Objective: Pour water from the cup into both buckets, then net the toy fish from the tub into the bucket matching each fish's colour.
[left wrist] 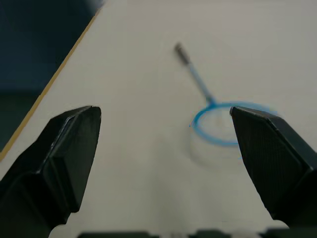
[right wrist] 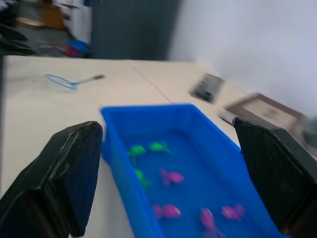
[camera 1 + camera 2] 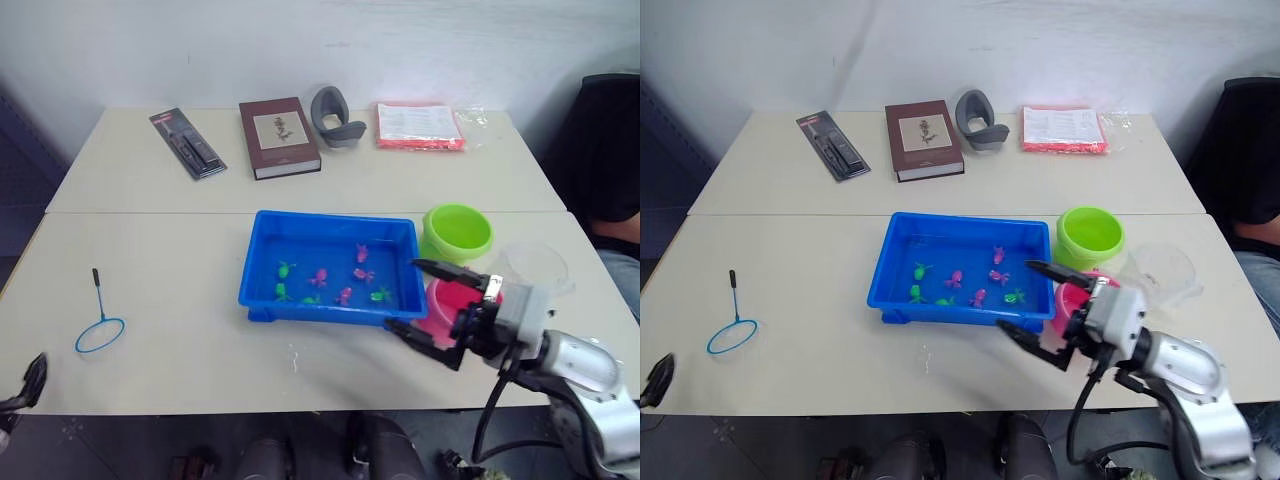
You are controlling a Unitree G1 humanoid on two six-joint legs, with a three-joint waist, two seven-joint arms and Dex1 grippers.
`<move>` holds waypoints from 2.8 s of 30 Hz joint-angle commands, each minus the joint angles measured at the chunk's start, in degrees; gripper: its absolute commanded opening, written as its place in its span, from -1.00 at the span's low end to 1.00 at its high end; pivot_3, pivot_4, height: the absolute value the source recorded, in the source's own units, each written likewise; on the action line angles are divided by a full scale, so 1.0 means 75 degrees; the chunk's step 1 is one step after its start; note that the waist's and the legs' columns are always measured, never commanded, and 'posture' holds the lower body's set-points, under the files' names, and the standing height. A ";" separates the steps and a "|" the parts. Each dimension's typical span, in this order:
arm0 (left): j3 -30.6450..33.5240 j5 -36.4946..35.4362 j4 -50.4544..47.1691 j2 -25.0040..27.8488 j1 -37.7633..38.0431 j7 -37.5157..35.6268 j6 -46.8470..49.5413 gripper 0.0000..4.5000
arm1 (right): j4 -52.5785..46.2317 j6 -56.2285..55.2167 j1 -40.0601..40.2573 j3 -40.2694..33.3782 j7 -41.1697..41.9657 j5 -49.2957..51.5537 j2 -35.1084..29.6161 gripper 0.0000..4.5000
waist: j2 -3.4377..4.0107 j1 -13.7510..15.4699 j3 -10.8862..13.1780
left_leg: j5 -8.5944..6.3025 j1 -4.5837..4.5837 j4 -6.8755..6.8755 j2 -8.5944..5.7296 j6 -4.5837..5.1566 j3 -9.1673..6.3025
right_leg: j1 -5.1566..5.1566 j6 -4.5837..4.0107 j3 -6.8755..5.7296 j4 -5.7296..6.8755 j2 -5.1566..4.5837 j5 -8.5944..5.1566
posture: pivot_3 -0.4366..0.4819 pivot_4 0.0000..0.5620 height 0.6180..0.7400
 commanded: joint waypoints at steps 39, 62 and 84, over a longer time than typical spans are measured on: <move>-0.2815 0.0036 0.2745 0.3162 -0.6026 -0.0688 0.4552 -0.99 | -0.1267 0.1811 -0.0279 -0.0571 -0.1134 0.1539 -0.1104 1.00 | -0.0018 0.0134 0.0014 | 0.0034 0.0002 0.0032 -0.0002 -0.0036 0.0008 | 0.0009 -0.0002 -0.0095 0.0078 -0.0001 -0.0001 | -0.05 -0.47 1.00; -0.9751 0.1481 0.0557 0.3058 -0.9867 -0.9163 0.0485 -0.99 | -0.0395 0.7809 -0.4311 0.0881 -0.3125 0.5350 -0.2207 1.00 | 0.0012 0.0098 0.0054 | 0.0035 -0.0073 0.0046 0.0003 -0.0027 0.0068 | -0.0082 -0.0001 -0.0105 0.0088 0.0100 0.0001 | -0.05 -0.47 1.00; -1.0044 0.1307 0.0009 0.2169 -0.9939 -0.8605 0.1340 -0.99 | 0.0482 0.9280 -0.4602 0.1079 -0.4335 0.5857 -0.0810 1.00 | 0.0013 0.0167 0.0054 | 0.0035 -0.0164 0.0161 0.0011 -0.0017 0.0002 | -0.0107 0.0012 -0.0121 0.0108 0.0106 0.0010 | -0.05 -0.47 1.00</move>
